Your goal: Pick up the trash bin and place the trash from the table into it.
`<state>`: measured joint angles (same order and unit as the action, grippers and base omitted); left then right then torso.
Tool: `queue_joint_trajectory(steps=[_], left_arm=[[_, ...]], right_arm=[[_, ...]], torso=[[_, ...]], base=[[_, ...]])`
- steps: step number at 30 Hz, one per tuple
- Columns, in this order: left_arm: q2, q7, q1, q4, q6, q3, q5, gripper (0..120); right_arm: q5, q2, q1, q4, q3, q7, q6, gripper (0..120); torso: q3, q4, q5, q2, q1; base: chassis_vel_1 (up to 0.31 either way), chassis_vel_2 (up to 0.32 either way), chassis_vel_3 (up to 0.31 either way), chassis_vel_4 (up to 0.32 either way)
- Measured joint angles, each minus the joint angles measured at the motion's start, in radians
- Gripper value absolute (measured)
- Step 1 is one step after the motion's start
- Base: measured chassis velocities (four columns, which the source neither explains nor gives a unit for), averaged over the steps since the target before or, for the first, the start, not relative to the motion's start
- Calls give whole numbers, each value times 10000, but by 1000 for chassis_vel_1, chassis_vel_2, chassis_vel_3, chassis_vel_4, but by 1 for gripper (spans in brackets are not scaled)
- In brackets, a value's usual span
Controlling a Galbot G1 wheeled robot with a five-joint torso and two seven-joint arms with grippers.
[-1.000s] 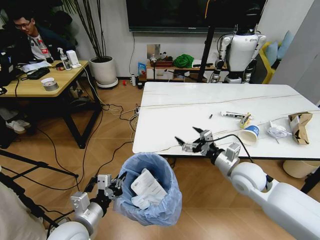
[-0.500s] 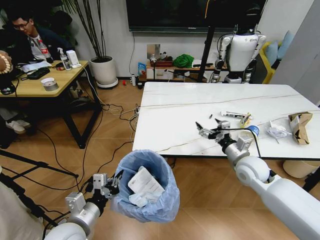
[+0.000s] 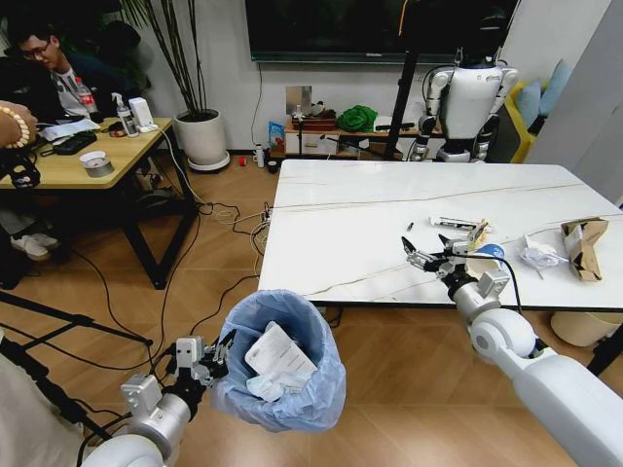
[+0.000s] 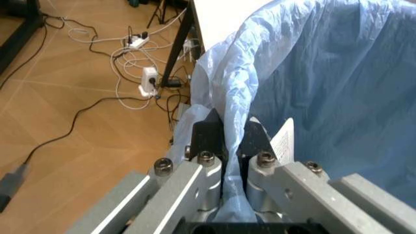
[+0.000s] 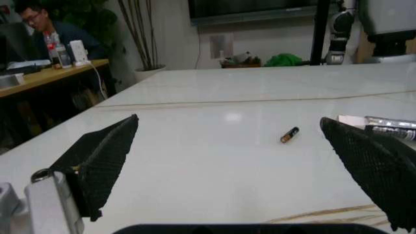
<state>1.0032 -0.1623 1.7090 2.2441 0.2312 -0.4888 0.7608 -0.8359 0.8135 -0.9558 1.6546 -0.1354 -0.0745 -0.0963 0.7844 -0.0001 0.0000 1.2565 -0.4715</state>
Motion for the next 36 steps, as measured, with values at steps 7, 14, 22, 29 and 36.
queue_joint_trajectory(steps=[7, 14, 22, 29, 36], left_arm=[[50, -6, 35, 7, 0, -16, -11, 0], [86, -7, 247, 147, 0, -168, -35, 0], [194, 17, 457, 206, -1, -230, -169, 0], [168, 27, 379, 190, -5, -192, -188, 0], [146, 30, 220, 93, -6, -49, -178, 0]], right_arm=[[624, 454, 169, -407, 218, -204, 116, 100], [257, 679, 1058, -1057, 678, -680, 1083, 100], [160, 982, 2620, -2357, 1324, -929, 1695, 100], [27, 1165, 3324, -3061, 1422, -891, 2270, 100], [-247, 1272, 3748, -3481, 1440, -1032, 2877, 100]], torso=[[0, 0, -1, 0, 0], [0, 1, 0, 0, 0], [0, 2, 0, 0, -1], [0, 0, 0, 0, 0], [0, 2, 1, -1, 0]], base=[[0, 0, 0, 0], [0, 0, 0, 0], [0, 0, 0, 0], [0, 0, 0, 0], [0, 0, 0, 0]])
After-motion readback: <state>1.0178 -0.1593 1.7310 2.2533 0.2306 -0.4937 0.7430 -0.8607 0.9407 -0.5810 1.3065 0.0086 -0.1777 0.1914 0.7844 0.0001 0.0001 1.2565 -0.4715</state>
